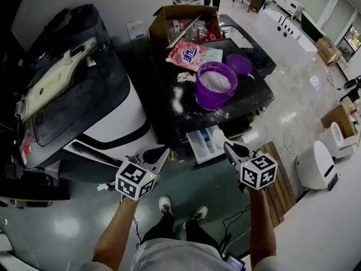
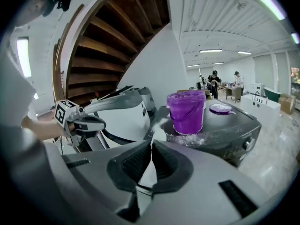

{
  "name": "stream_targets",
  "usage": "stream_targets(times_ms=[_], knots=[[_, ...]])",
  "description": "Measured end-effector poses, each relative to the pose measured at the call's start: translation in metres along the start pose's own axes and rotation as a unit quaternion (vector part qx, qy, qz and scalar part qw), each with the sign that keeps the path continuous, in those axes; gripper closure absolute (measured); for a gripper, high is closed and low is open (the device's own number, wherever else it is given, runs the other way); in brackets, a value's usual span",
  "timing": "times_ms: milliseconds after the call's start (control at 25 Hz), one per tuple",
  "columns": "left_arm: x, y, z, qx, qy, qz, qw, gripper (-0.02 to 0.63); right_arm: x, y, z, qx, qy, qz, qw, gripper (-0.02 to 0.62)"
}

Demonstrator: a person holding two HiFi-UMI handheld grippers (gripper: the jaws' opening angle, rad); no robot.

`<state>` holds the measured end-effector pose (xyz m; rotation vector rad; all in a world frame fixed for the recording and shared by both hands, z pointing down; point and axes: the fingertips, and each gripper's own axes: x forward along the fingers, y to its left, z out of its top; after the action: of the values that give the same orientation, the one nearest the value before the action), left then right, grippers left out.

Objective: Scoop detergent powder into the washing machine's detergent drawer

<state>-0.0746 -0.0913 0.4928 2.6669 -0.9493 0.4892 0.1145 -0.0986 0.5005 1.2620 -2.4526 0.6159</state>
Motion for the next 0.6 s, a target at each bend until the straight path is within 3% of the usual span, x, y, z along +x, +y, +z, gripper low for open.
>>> stream_targets(times_ms=[240, 600], knots=[[0.012, 0.024, -0.007, -0.036, -0.012, -0.004, 0.9993, 0.595, 0.058, -0.007, -0.036, -0.025, 0.057, 0.015, 0.998, 0.594], [0.023, 0.043, -0.038, -0.047, 0.015, 0.004, 0.9988, 0.595, 0.113, -0.012, -0.076, -0.16, 0.151, 0.015, 0.975, 0.594]])
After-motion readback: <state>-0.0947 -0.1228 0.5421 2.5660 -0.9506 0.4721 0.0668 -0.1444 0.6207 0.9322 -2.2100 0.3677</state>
